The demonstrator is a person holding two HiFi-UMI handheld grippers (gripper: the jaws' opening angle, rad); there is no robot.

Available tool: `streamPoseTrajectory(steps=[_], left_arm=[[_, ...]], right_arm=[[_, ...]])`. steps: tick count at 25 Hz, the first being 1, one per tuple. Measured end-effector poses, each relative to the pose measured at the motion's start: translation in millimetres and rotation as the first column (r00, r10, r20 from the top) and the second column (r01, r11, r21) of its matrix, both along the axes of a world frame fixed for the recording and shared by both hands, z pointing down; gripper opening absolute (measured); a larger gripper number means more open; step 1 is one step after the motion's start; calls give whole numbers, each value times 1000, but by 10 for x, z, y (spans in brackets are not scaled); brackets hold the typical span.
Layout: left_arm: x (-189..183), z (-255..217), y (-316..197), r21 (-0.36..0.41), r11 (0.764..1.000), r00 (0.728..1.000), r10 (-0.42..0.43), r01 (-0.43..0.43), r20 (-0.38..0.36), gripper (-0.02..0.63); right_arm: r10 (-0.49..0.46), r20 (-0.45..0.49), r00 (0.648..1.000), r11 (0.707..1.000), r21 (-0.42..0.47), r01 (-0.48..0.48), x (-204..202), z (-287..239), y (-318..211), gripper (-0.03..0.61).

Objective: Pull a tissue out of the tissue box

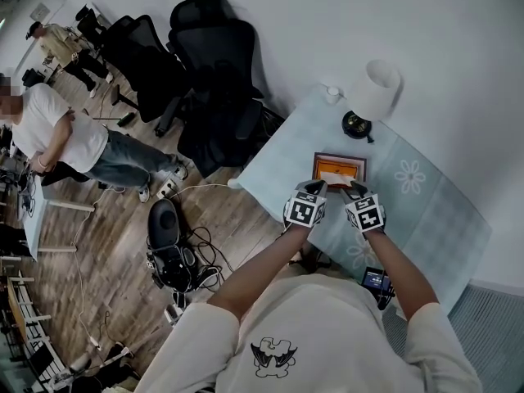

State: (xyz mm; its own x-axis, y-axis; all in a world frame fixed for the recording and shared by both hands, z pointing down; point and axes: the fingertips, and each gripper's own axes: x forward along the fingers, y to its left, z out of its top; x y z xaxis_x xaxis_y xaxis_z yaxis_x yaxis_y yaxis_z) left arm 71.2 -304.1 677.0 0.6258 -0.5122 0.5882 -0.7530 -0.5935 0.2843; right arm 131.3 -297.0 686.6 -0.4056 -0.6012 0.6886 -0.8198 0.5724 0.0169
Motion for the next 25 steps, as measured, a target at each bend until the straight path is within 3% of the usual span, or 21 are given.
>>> streamPoseTrajectory(steps=[5,14,15,16,17,25], left_arm=[[61,70,-18,-4,1000,1000,11,-10,20,26],[26,178,-62,-46,999,1000,-13,14,22,26],[21,176,-60,-46,999,1000,-14,15,23,25],[14,174,-61,-46,999,1000,-15,16,24,23],[6,172,-66,-45,999,1000,-17,18,23,21],[-31,161,-93,-38,999,999,-32,33,19,17]], right_arm=[[-54,-103,993,999,-7,53,1,172,-48,156],[-74,-223,972,997,-43,66,64,358,-195,157],[-68,-233,970,997,-36,61,79,351,-204,135],[-63,-240,969,998,-27,58,92,337,-212,48],[-60,-243,968,998,-19,57,98,324,-219,15],[-65,-218,974,998,-8,65,44,270,-224,14]])
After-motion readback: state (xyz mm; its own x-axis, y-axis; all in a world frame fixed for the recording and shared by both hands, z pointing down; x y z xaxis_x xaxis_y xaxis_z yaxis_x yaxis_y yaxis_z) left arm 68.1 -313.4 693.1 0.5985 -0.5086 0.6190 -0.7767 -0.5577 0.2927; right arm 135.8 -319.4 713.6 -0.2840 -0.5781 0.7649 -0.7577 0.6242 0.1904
